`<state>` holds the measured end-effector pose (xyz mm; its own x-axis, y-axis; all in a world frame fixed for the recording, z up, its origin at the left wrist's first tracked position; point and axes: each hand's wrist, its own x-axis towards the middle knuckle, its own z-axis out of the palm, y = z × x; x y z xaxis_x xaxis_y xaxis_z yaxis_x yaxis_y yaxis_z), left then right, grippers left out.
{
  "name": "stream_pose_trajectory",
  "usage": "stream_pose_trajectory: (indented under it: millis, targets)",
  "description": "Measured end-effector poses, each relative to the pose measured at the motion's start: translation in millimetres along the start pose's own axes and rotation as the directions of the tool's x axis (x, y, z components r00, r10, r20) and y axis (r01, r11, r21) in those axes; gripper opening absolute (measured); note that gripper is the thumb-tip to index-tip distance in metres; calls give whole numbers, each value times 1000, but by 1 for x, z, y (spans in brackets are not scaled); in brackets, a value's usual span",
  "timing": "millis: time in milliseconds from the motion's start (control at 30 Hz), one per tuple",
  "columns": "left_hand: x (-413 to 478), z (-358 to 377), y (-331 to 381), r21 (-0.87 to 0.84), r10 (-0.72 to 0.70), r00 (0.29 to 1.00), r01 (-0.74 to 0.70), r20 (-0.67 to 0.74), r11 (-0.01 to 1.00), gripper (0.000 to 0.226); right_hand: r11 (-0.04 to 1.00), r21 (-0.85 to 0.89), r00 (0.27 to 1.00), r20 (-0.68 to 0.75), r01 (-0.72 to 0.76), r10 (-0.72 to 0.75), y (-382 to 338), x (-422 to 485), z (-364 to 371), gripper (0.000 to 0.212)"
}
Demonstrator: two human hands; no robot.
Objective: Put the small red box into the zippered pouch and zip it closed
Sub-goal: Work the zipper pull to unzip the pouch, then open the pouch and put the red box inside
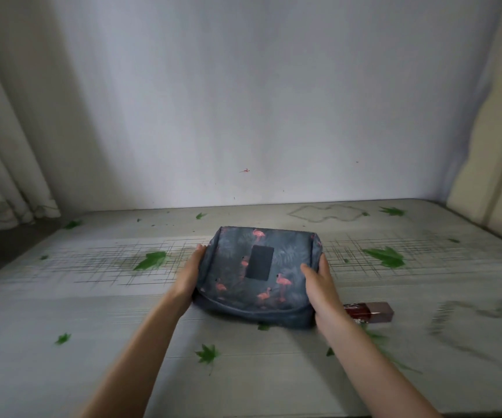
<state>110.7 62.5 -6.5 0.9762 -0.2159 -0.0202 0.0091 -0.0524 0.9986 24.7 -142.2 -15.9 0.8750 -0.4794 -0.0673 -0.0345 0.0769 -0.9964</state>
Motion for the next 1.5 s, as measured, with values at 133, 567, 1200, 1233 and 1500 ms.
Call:
stream_pose_trajectory:
  millis: [133,567,1200,1233,1500]
  targets:
    - [-11,7,-10,-76,-50,995,43,-84,996,45,996,-91,999,33,-25,28,-10,20,-10,48]
    - [-18,-4,-14,-71,-23,979,9,-204,997,18,987,-162,999,-36,11,-17,-17,35,-41,31]
    - [10,-18,-10,129,152,988,-148,-19,980,38,603,-695,914,372,391,-164,-31,58,-43,67]
    - [11,-18,-10,145,162,987,-160,-5,976,41,572,-715,909,389,402,-152,-32,60,-42,67]
    - [20,-16,-17,381,290,957,-271,9,884,49,479,-744,883,428,466,-194,-27,65,-38,68]
